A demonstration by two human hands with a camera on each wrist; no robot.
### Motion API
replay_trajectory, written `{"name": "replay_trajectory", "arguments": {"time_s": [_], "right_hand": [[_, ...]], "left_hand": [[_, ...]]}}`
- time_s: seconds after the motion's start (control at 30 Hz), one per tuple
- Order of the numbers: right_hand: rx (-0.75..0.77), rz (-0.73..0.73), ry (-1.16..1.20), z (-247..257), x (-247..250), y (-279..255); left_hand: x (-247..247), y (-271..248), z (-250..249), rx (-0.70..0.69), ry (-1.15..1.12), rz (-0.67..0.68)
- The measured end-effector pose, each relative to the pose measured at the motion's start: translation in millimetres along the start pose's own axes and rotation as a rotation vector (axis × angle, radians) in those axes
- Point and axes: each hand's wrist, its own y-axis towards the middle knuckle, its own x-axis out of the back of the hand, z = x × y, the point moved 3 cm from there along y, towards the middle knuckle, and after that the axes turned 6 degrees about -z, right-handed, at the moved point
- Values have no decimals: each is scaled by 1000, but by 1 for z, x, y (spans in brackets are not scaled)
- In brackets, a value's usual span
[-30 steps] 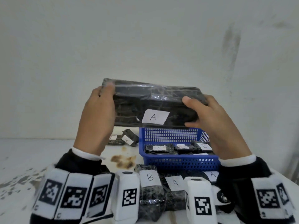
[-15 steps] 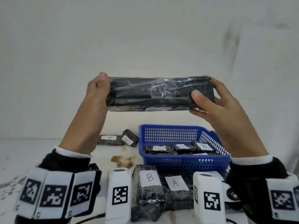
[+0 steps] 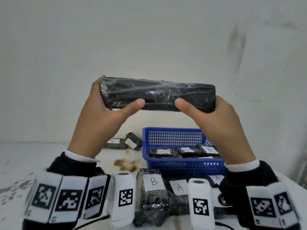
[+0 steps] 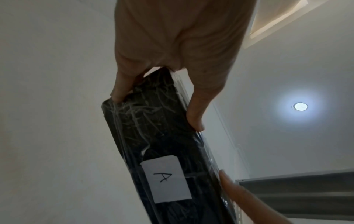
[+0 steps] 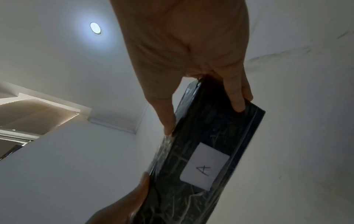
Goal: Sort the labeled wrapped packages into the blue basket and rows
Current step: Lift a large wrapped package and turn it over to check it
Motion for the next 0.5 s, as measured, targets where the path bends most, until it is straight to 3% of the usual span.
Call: {"name": "replay_trajectory", "arguments": {"time_s": [0.5], "right_hand": [[35,-123,15,5,-8,-7]], "left_hand": [[-14,-10,-3,-12,-3,-145]]}}
